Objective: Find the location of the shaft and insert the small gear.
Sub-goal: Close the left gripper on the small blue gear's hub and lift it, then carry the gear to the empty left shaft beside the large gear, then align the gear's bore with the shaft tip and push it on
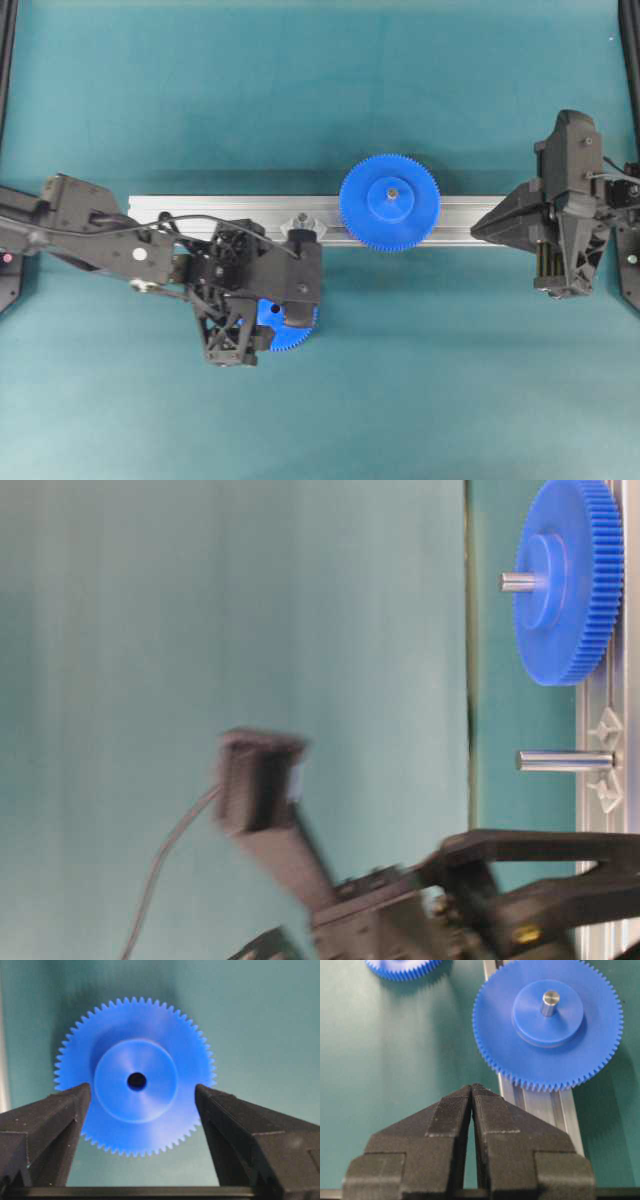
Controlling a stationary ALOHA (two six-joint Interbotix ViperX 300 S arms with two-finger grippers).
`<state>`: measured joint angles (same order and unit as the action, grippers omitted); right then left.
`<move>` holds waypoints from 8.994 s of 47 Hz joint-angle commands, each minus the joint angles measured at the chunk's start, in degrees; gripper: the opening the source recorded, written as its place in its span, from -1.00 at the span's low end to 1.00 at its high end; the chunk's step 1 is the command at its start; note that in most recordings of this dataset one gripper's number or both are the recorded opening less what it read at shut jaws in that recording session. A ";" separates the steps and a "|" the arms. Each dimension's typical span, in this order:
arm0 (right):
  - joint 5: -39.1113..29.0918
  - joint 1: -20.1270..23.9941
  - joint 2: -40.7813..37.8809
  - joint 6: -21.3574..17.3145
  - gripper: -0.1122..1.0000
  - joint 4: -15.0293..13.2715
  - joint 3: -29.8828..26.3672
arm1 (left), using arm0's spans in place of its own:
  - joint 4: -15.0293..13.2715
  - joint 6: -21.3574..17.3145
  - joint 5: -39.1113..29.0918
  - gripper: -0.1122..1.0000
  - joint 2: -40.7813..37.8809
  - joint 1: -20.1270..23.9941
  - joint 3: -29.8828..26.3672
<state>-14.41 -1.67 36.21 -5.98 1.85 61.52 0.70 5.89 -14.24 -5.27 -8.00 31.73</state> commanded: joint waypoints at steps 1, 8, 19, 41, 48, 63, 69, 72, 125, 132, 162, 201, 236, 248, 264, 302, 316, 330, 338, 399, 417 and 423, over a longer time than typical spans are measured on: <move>0.18 0.00 0.26 -0.18 -0.59 -0.09 -1.32 | 0.18 -0.09 -0.09 0.72 0.00 -0.18 -1.67; 0.18 0.00 0.26 -0.18 -0.59 -0.09 -1.14 | 0.26 0.00 0.00 0.72 -0.70 -0.18 -1.58; 0.18 0.00 0.35 -0.18 -0.59 -0.09 -1.14 | 0.44 -0.18 -0.62 0.72 -1.05 0.53 -1.32; 0.18 0.00 0.44 -0.26 -0.60 0.00 -0.97 | 0.44 -0.44 -0.79 0.72 -1.67 1.14 -1.58; 0.44 0.00 0.44 -0.35 -0.59 0.00 -0.79 | 0.44 -0.09 -0.88 0.72 -1.67 0.26 -1.67; 0.53 0.00 0.44 -0.35 -0.59 0.09 -0.62 | 0.44 -0.18 -0.79 0.72 -1.93 -0.18 -2.64; 0.53 0.00 0.44 -0.35 -0.59 0.09 -0.53 | 0.44 -0.18 -0.79 0.72 -2.46 -0.18 -2.64; 0.53 0.00 0.44 -0.35 -0.59 0.09 -0.44 | 0.44 -0.18 -0.79 0.72 -2.64 -0.18 -2.72; 1.58 0.18 1.58 -0.53 -0.60 0.18 0.70 | 0.44 -0.18 -3.25 0.38 -2.37 -0.18 -3.25; 1.58 0.26 2.37 -0.53 -0.59 0.26 1.14 | 0.44 -0.62 -3.78 0.38 1.41 0.09 -3.87; 1.58 0.26 5.71 -0.53 -0.59 0.18 2.55 | 0.44 -9.40 -2.81 0.38 10.20 9.67 -5.19; 1.23 -0.09 11.60 -0.62 -0.59 0.18 4.57 | 0.44 -10.81 -3.78 0.38 4.57 13.36 -5.36; 1.49 -0.09 11.78 -0.62 -0.59 0.35 4.75 | 0.53 -13.71 -11.60 0.38 4.83 16.00 -4.75; 1.49 -0.09 11.78 -0.62 -0.59 0.44 4.75 | 0.44 -12.83 -12.83 0.38 4.92 15.91 -4.04; 1.58 -0.09 12.04 -0.62 -0.59 0.44 4.92 | 0.44 -12.92 -15.64 0.38 6.77 15.21 -3.78; 1.58 -0.09 12.74 -0.62 -0.59 0.53 5.01 | 0.53 -13.18 -12.83 0.38 2.55 10.99 -9.40; 1.58 -0.09 12.83 -0.62 -0.59 0.53 5.27 | 0.53 -13.27 -13.45 0.38 4.75 10.99 -11.95; 1.58 -0.09 13.10 -0.62 -0.59 0.53 5.54 | 0.44 -13.54 -16.96 0.38 2.99 10.90 -11.34; 1.67 -0.09 13.18 -0.62 -0.59 0.53 5.54 | 0.53 -14.33 -19.07 0.38 2.20 11.69 -10.63; 2.55 -0.18 13.18 -0.62 -0.59 0.44 5.98 | 0.53 -16.61 -24.61 0.38 2.90 14.41 -9.40; 2.72 -0.18 13.18 -0.62 -0.59 0.44 6.06 | 0.53 -16.00 -23.64 0.38 2.55 14.68 -9.67; 2.99 -0.18 13.18 -0.62 -0.59 0.53 6.06 | 0.53 -15.91 -23.64 0.38 2.55 14.59 -10.37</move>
<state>-12.04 -1.76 49.66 -6.06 2.29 68.12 1.14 -10.11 -37.88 -3.16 6.24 22.24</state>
